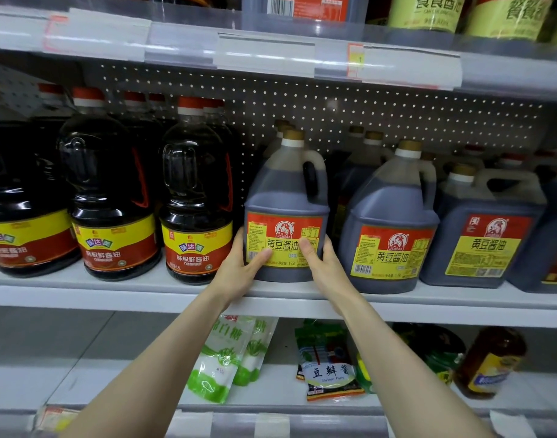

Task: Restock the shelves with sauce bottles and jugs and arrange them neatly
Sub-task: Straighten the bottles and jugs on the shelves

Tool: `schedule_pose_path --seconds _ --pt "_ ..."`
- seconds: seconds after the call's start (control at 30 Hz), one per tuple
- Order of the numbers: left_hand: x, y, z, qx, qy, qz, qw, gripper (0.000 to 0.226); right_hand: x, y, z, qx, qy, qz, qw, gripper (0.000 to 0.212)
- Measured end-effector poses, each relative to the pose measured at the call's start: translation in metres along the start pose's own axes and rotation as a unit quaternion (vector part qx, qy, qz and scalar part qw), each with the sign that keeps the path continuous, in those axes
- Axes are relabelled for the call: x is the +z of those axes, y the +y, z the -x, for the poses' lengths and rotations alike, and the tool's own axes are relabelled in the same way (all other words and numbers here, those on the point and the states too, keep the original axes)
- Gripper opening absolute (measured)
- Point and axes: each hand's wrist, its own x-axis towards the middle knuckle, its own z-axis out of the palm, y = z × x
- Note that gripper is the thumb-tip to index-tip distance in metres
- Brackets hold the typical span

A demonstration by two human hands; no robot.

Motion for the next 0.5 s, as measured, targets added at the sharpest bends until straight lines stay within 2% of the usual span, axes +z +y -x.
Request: schedule_pose_path --seconds 0.27,0.43,0.5 --pt "0.0019 -0.0041 0.0003 0.0 0.012 -0.007 1.0 0.059 -0.007 -0.001 0.0003 0.0 -0.007 -0.004 1.0 0.063" --pt "0.0023 -0.0042 -0.0002 0.001 0.01 -0.006 1.0 0.059 -0.0042 -0.0004 0.0009 0.001 0.001 0.004 1.0 0.079" --pt "0.0029 -0.0032 0.0004 0.002 0.009 -0.01 1.0 0.059 -0.0038 -0.0005 0.0019 -0.003 0.007 0.002 1.0 0.079"
